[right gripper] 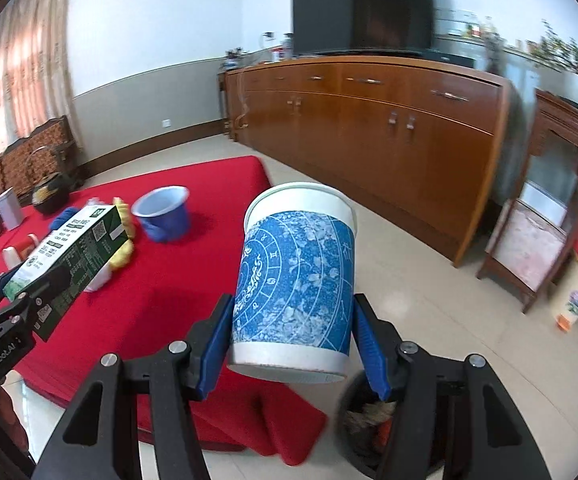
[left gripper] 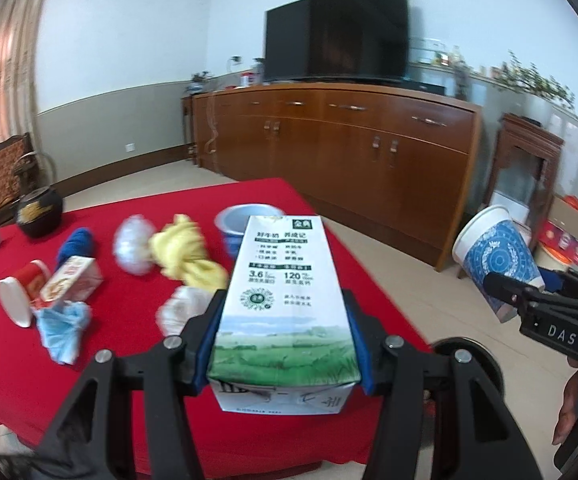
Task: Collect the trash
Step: 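Grasp and lift the milk carton with the left gripper while the right lifts the blue cup, then carry the carton and cup over the black bucket and open both grippers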
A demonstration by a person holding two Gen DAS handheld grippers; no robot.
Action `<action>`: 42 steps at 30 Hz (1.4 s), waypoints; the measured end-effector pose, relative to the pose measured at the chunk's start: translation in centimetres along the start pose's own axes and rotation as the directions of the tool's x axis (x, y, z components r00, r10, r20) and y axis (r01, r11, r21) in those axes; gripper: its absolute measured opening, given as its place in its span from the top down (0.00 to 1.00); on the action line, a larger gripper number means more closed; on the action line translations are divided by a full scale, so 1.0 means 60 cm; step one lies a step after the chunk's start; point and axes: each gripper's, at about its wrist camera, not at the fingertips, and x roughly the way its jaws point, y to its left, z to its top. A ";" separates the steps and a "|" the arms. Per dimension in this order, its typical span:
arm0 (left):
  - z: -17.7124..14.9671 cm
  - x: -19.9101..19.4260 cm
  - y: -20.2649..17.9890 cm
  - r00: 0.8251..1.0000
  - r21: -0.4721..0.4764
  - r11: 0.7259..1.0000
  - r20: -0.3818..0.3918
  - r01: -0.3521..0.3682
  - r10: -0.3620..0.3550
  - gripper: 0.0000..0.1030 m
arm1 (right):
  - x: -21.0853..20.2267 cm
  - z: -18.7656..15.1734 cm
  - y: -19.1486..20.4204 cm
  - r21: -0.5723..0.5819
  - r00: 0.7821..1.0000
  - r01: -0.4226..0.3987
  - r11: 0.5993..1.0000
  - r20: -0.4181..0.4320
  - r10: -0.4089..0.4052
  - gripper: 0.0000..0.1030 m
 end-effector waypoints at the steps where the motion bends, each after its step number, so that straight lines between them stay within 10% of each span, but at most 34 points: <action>1: -0.001 0.000 -0.012 1.000 0.006 1.000 -0.002 0.009 -0.009 0.46 | -0.006 -0.005 -0.017 0.006 1.000 0.012 1.000 -0.001 -0.012 0.42; 22: -0.080 0.064 -0.290 0.970 0.153 0.965 -0.146 0.214 -0.192 0.46 | -0.011 -0.144 -0.274 0.106 0.986 0.114 0.988 -0.130 -0.100 0.42; 42: -0.161 0.141 -0.367 0.934 0.112 0.959 -0.282 0.261 -0.221 0.41 | 0.128 -0.245 -0.350 0.084 0.947 0.011 0.996 -0.321 0.017 0.40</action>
